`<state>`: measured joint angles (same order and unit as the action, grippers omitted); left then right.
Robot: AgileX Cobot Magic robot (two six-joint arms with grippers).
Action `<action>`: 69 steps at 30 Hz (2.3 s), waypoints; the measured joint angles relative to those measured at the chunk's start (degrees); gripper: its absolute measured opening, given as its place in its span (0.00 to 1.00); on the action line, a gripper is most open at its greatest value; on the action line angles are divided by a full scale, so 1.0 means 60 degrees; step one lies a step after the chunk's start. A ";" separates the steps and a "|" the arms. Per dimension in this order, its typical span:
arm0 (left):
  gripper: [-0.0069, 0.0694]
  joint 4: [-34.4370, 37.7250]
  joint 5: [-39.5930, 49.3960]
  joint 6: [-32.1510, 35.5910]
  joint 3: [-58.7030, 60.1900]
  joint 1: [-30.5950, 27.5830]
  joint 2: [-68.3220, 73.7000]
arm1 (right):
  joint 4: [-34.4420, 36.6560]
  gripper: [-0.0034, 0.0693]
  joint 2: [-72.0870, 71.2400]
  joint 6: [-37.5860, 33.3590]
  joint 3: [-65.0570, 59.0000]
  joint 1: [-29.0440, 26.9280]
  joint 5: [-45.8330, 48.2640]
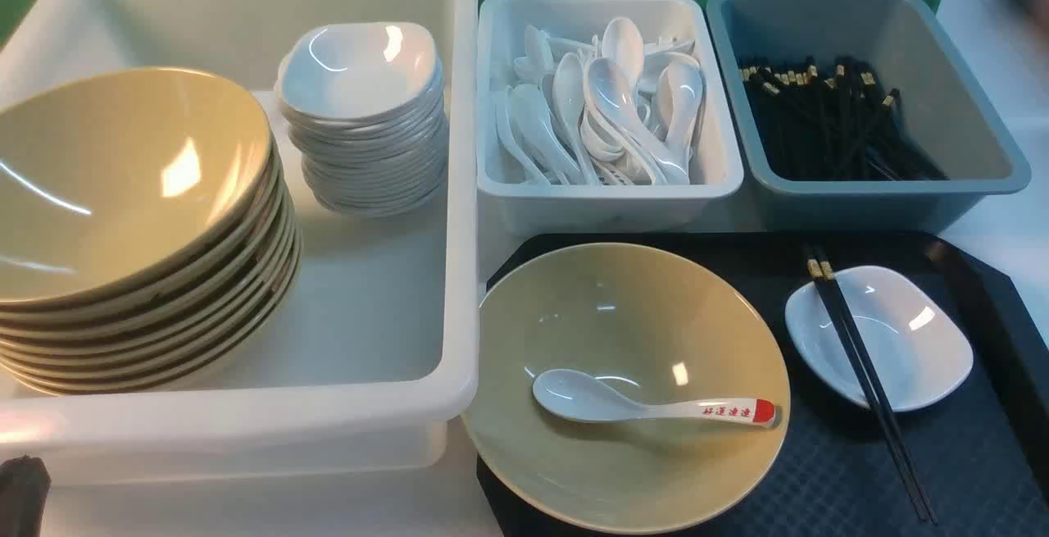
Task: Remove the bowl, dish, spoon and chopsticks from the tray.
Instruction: Use the right arm to grab the chopsticks
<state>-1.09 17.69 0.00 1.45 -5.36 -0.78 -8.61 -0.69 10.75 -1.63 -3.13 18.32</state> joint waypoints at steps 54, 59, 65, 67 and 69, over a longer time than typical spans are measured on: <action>0.08 0.0000 0.0000 0.0000 0.0000 0.0000 0.0000 | 0.0000 0.37 0.0000 0.0491 0.0000 0.0000 0.0000; 0.08 0.0000 0.0000 0.0000 0.0000 0.0000 0.0000 | 0.0000 0.37 0.0000 0.0502 0.0000 0.0000 0.0000; 0.08 -0.0010 0.0000 0.0000 0.0000 0.0000 0.0000 | 0.0000 0.37 0.0000 0.0502 0.0000 0.0000 0.0000; 0.08 -0.0126 0.0000 0.0000 0.0000 0.0000 0.0000 | 0.0000 0.37 0.0000 0.0502 0.0000 0.0000 0.0000; 0.08 -0.0384 -0.0029 0.0000 0.0000 0.0000 0.0000 | 0.0000 0.37 0.0000 0.0510 0.0000 0.0000 0.0000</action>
<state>-3.39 17.51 0.00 1.45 -5.36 -0.78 -8.61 -0.69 13.81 -1.63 -3.13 18.32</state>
